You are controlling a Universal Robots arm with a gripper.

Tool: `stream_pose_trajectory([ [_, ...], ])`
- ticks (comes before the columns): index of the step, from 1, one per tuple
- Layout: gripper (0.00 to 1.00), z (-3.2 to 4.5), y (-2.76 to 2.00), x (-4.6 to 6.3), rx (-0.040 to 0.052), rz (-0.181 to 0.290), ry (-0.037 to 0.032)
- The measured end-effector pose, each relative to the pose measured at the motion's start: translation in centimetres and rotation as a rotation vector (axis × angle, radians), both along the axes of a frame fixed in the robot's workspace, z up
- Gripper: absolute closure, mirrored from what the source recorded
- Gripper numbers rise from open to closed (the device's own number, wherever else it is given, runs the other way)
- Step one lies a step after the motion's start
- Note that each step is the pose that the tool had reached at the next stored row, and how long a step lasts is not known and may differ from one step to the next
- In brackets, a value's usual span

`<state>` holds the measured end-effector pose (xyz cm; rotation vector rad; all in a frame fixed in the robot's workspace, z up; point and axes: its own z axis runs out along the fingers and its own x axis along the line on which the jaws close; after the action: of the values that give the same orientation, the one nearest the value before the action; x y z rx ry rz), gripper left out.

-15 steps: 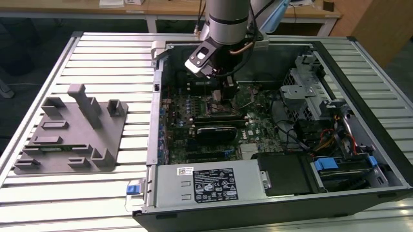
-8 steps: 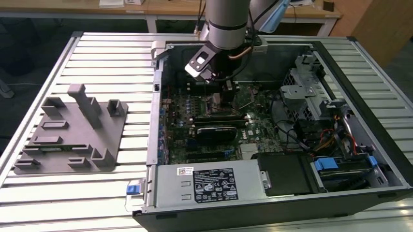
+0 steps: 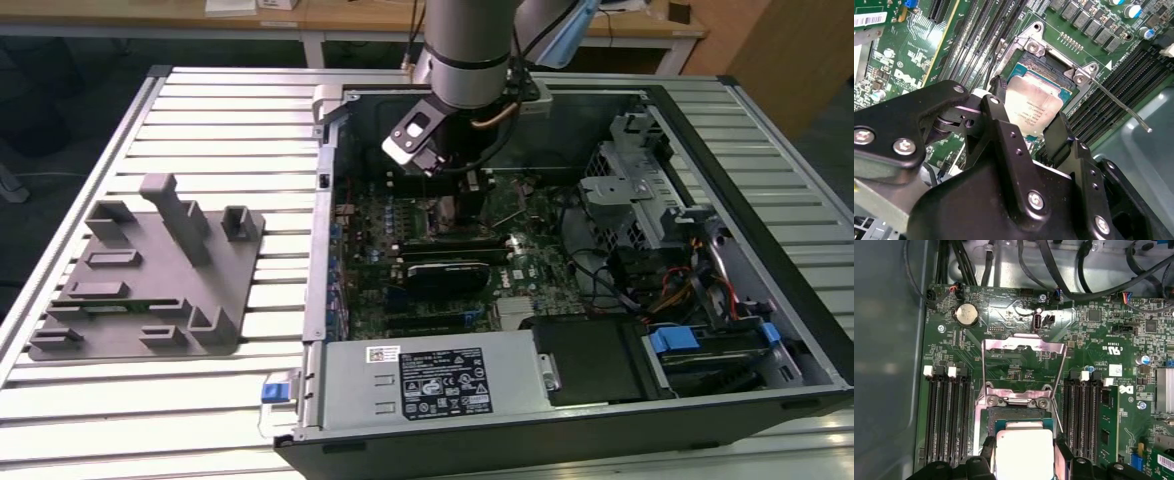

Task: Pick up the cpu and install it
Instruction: 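Place the cpu into insertion slot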

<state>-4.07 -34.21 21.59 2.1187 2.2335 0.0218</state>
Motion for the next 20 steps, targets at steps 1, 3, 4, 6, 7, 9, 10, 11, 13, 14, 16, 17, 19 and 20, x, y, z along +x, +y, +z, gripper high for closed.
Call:
stream_pose_trajectory([
  [1,0.45,-0.09,0.0,0.0,0.0,-0.001,0.0],
  [3,0.45,-0.25,0.0,0.0,0.0001,-0.004,0.0],
  [4,0.45,-0.33,0.0,0.0,0.0001,-0.005,0.0],
  [6,0.45,-0.49,0.0,0.0,0.0001,-0.007,0.0],
  [7,0.45,-0.56,0.0,0.0,0.0001,-0.008,-0.0001],
  [9,0.45,-0.71,0.0,0.0,0.0001,-0.011,-0.0001],
  [10,0.45,-0.79,0.0,0.0,0.0001,-0.012,0.0],
  [11,0.45,-0.85,0.0,0.0,0.0001,-0.013,0.0],
  [13,0.45,-0.87,0.0,0.0,-0.0002,-0.014,0.0001],
  [14,0.45,-0.87,0.0,0.0,-0.0001,-0.014,0.0],
  [16,0.45,-0.88,0.0,0.0,0.0,-0.014,0.0],
  [17,0.45,-0.89,0.0,0.0,0.0001,-0.014,-0.0001],
  [19,0.45,-0.97,0.01,0.0,0.0004,-0.014,-0.0002],
  [20,0.45,-1.01,0.01,0.0,0.0002,-0.014,-0.0001],
])
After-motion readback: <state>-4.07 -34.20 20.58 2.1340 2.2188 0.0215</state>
